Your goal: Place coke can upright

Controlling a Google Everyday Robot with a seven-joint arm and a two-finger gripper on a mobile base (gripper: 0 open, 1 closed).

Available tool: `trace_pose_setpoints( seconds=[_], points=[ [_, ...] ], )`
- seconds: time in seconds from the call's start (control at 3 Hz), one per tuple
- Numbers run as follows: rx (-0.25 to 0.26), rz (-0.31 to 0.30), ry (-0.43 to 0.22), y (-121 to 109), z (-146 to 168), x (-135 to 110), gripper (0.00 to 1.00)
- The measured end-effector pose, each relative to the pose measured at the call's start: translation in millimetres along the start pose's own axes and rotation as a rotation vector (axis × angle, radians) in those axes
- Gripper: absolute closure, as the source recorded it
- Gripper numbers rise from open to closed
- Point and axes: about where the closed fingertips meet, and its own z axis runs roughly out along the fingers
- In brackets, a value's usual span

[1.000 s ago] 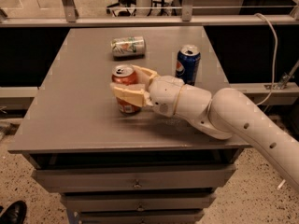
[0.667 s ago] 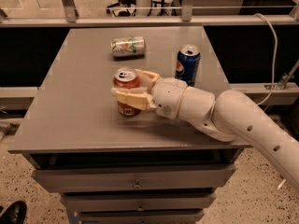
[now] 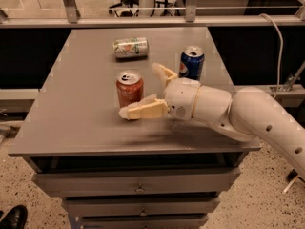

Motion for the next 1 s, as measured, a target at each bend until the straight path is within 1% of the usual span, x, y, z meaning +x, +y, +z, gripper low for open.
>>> trace_pose_setpoints(
  seconds=[0.33,0.67,1.0],
  points=[
    [0.008,-0.025,0.086,-3.7,-37.4,-22.7,0.0],
    [0.006,-0.05,0.146,-1.0,-63.2,-44.8,0.0],
    [-0.006,-0.054,0.155,2.7,-64.9,-47.6,0.0]
  ],
)
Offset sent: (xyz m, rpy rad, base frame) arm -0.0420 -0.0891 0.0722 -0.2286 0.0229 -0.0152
